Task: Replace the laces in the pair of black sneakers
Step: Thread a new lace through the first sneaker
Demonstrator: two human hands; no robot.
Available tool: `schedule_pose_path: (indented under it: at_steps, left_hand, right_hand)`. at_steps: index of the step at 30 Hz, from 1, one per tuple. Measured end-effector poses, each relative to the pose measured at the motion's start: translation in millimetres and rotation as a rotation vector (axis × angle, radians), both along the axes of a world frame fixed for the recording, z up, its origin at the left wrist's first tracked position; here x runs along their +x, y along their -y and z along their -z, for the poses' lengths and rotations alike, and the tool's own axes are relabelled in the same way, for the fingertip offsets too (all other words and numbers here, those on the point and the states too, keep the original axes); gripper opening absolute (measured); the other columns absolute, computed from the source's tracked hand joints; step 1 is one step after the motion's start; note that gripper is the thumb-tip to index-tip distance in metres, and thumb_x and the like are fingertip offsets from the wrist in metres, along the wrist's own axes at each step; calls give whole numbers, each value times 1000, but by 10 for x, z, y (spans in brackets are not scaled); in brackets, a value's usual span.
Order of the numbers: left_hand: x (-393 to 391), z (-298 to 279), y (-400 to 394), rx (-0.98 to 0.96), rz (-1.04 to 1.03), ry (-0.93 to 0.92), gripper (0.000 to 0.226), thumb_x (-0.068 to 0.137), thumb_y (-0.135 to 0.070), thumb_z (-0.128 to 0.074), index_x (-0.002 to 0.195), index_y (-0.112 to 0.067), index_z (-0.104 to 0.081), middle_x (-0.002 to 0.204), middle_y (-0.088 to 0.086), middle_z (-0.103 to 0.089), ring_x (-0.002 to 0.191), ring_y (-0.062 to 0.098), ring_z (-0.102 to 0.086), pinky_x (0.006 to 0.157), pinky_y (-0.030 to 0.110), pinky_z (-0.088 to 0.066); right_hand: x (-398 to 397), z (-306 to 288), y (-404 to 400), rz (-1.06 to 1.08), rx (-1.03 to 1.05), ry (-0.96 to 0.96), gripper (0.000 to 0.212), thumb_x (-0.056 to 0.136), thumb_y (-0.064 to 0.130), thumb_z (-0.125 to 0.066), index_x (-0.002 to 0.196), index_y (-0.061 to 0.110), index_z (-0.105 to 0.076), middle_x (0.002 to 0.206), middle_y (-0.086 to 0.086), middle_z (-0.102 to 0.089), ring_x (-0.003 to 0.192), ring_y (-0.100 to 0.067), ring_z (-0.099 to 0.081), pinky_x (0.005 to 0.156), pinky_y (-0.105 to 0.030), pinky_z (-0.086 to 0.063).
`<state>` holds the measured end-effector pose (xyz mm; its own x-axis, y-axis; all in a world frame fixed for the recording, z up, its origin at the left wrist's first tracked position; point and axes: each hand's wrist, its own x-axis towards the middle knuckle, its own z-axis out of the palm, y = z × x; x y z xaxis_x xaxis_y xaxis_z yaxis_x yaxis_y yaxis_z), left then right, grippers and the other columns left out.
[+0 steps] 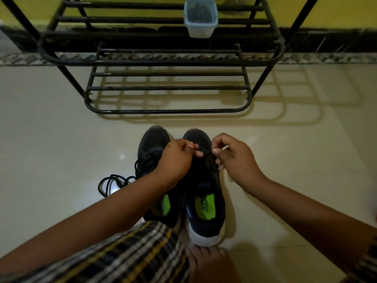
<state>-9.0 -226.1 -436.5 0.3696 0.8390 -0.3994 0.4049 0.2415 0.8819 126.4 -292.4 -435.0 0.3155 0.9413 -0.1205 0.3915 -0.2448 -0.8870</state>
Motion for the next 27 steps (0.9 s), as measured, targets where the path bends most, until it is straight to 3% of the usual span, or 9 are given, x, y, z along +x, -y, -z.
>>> schedule_pose_path:
  at_steps: [6, 11, 13, 16, 20, 24, 27]
  left_hand:
    - [-111, -434, -72, 124, 52, 74, 22, 99, -17, -45, 87, -18, -64, 85, -6, -67, 75, 3, -58, 64, 16, -40]
    - [-190, -1036, -109, 210, 83, 173, 15, 96, -14, -51, 92, -13, -66, 97, -6, -66, 85, -2, -57, 70, 12, -41]
    - [-239, -1268, -95, 243, 102, 206, 15, 95, -13, -53, 86, -13, -65, 97, -6, -67, 82, -6, -58, 72, 11, -44]
    - [-323, -1631, -52, 281, 119, 211, 14, 95, -15, -53, 89, -14, -66, 88, -11, -65, 70, -11, -55, 58, 1, -41]
    - [-399, -2103, -13, 338, 121, 200, 12, 95, -20, -53, 98, -22, -65, 94, -7, -67, 88, 5, -58, 65, 15, -45]
    - [-401, -2495, 32, 386, 117, 207, 12, 94, -21, -54, 91, -25, -65, 102, 3, -68, 96, 16, -61, 75, 24, -48]
    - [-402, -2812, 45, 429, 104, 218, 13, 94, -20, -54, 89, -25, -65, 103, 5, -68, 92, 14, -61, 67, 19, -49]
  right_hand:
    - [33, -513, 50, 1, 47, 18, 20, 88, -1, -55, 76, 15, -55, 73, 5, -53, 60, -9, -51, 54, -21, -47]
    - [10, -998, 61, -72, 21, -28, 21, 91, -1, -53, 76, 13, -56, 78, -3, -52, 65, -15, -52, 53, -23, -48]
    - [-25, -1228, 58, -97, 7, -19, 20, 92, -1, -52, 77, 12, -56, 78, -5, -52, 66, -16, -53, 53, -24, -48]
    - [-62, -1549, 77, -122, 39, 48, 18, 92, 1, -53, 77, 11, -56, 74, -4, -52, 67, -14, -54, 54, -25, -49]
    - [-72, -2007, 115, -127, 91, 117, 19, 92, 4, -53, 77, 15, -56, 71, -1, -54, 68, -12, -54, 56, -27, -50]
    - [-46, -2559, 144, -159, 136, 201, 20, 93, 4, -52, 78, 16, -57, 72, -2, -56, 70, -15, -56, 60, -30, -49]
    - [-60, -3005, 141, -140, 174, 282, 20, 95, 7, -51, 78, 18, -55, 73, -2, -54, 68, -14, -55, 58, -31, -49]
